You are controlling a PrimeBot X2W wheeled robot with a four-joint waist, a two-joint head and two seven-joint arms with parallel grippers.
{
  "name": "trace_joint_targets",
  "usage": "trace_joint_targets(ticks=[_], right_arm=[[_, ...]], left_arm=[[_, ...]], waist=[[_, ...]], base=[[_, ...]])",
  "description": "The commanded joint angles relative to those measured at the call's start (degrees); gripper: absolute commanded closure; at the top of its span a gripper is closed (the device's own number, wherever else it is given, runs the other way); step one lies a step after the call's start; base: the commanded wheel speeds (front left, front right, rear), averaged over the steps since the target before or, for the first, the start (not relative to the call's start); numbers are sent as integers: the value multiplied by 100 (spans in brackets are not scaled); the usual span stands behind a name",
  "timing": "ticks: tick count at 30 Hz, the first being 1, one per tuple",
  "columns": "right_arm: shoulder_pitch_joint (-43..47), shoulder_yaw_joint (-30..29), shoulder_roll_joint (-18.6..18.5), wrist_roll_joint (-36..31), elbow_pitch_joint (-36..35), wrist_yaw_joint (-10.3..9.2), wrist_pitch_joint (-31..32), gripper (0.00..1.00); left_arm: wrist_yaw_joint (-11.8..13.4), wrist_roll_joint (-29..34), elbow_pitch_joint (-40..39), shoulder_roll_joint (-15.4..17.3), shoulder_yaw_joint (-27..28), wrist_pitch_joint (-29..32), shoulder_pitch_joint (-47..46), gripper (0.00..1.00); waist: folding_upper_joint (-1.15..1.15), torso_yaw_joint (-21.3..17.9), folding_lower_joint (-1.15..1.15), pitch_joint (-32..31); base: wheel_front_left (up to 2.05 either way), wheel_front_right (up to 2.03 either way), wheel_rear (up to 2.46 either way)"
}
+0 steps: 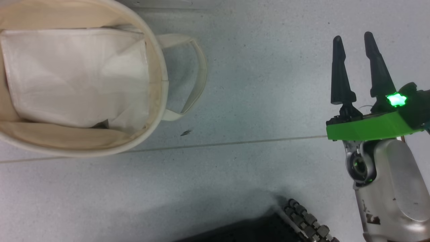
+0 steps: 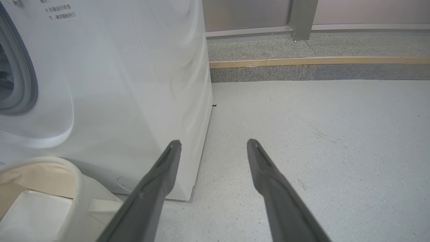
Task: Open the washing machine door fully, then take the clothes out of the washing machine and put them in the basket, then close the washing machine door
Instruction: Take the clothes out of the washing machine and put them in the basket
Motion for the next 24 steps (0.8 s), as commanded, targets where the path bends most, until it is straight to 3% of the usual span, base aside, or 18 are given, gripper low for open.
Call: trace_joint_targets(ticks=[1, 12, 18, 24], right_arm=[[139, 65, -7, -47, -128, 5, -28, 0], [217, 150, -48, 1, 107, 5, -28, 0], [285, 284, -57, 39, 326, 5, -28, 0], [428, 355, -87, 95, 565, 5, -28, 0]], left_arm=[[-10, -46, -103, 225, 46, -98, -69, 100], [-446, -411, -372, 214, 306, -688, 535, 100], [-532, -561, -1444, 397, 746, -696, 1410, 100], [-765, -652, -2531, 337, 1411, -697, 2562, 100]], waist=[[0, 5, 0, -44], [0, 37, 0, -696], [0, 63, 0, -1219], [0, 176, 0, -1846]], base=[[0, 0, 0], [0, 0, 0], [0, 0, 0], [0, 0, 0]])
